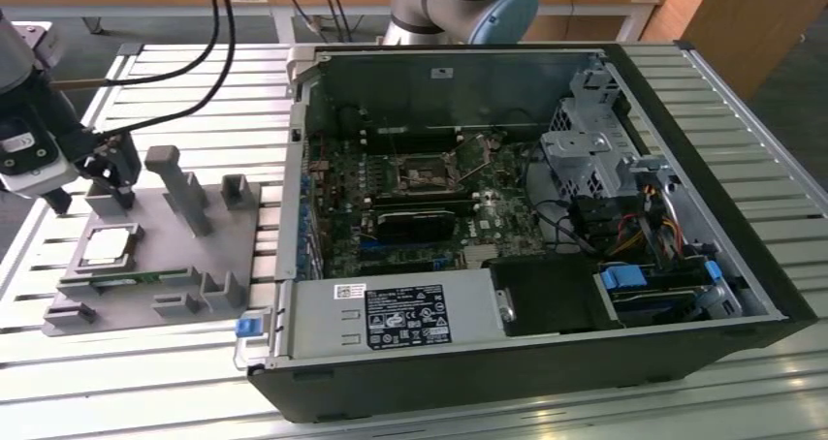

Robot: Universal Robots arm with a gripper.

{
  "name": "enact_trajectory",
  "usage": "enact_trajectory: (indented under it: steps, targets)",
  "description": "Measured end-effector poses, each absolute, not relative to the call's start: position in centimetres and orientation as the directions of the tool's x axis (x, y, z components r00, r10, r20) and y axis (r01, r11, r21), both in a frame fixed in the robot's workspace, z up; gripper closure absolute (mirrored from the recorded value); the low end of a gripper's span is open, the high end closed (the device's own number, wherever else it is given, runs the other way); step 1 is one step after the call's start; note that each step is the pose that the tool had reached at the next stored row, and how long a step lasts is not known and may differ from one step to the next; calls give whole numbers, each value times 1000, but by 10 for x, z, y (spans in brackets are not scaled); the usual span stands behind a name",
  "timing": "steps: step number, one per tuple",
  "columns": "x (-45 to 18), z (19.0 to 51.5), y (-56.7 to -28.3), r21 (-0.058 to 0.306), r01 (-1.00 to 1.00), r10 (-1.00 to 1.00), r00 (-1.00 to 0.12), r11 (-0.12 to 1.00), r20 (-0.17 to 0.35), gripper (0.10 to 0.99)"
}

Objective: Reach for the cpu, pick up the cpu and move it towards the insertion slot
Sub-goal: 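Pick up the cpu and move it towards the insertion slot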

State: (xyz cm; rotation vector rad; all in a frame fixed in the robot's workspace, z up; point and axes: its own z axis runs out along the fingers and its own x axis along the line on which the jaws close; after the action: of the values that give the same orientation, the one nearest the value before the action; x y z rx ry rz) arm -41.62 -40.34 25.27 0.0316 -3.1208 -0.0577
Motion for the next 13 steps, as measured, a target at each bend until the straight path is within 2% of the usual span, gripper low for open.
enact_trajectory:
  steps: [5,7,8,13]
  targets:
    - [-417,246,-406,37,-20,-21,-1000,999,20,380]
    - [-419,245,-408,39,-21,-21,-1000,999,20,369]
    - [-420,244,-408,40,-21,-22,-1000,999,20,310]
    - [-425,241,-413,44,-22,-23,-1000,999,20,310]
